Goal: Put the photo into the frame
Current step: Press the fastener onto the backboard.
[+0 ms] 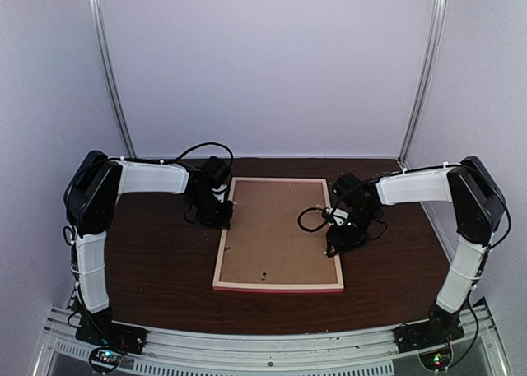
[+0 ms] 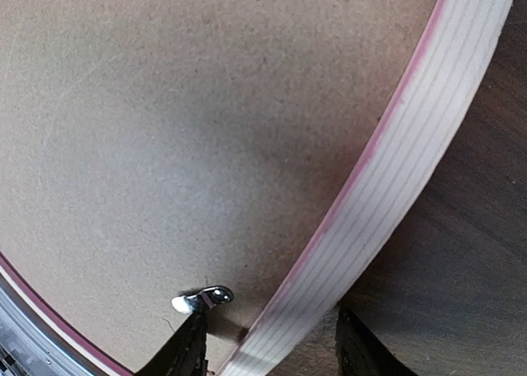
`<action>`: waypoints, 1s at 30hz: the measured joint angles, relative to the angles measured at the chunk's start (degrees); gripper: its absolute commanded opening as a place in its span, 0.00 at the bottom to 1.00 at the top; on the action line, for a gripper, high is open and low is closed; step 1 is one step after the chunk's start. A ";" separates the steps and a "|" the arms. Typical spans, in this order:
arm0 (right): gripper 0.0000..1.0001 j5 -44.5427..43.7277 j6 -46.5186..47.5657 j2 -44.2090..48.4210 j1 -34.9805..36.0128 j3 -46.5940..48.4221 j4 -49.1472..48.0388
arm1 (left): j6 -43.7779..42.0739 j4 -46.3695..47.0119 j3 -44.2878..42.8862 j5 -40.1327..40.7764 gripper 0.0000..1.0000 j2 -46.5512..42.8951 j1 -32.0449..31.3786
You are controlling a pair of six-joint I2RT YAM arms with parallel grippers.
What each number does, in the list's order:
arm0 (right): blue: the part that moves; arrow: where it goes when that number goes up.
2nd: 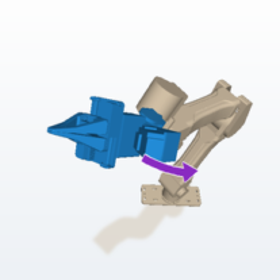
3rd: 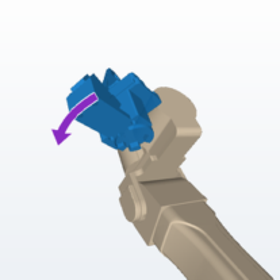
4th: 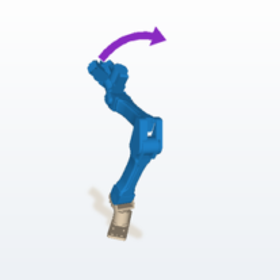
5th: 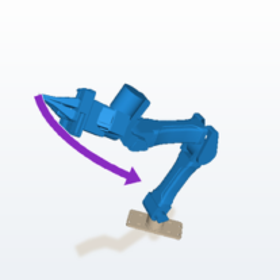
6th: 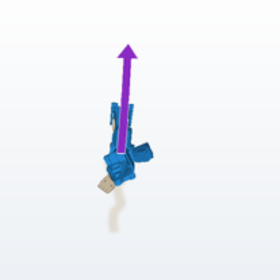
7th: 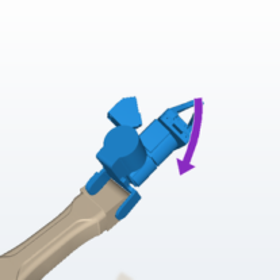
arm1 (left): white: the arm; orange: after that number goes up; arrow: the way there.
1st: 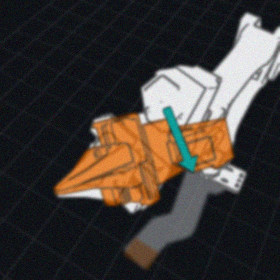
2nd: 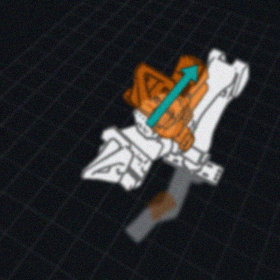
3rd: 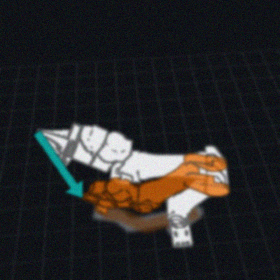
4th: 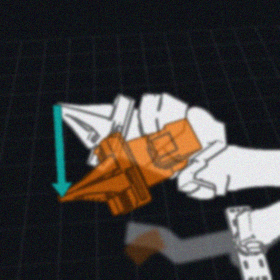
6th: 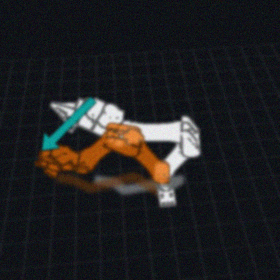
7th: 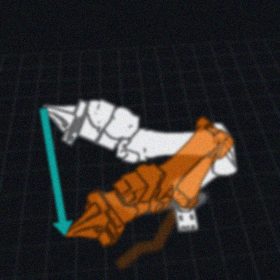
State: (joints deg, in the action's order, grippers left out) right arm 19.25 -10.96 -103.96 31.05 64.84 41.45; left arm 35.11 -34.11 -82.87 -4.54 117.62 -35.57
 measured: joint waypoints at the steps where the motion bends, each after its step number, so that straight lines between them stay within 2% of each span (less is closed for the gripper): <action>1: 0.53 -0.24 -0.11 -0.09 0.09 0.11 -0.20 | 0.00 0.00 0.00 0.00 0.17 0.00 0.00; 14: 0.52 -0.92 -1.64 -1.90 0.15 2.21 -2.29 | -0.02 -0.02 0.00 0.00 0.17 0.00 0.00; 30: 0.36 -1.53 -5.14 -3.02 -0.04 3.91 -1.44 | -0.04 0.00 0.00 0.00 0.17 0.00 0.00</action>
State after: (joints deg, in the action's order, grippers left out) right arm 17.72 -16.10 -106.98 31.00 68.75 40.01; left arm 35.07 -34.11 -82.87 -4.54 117.62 -35.57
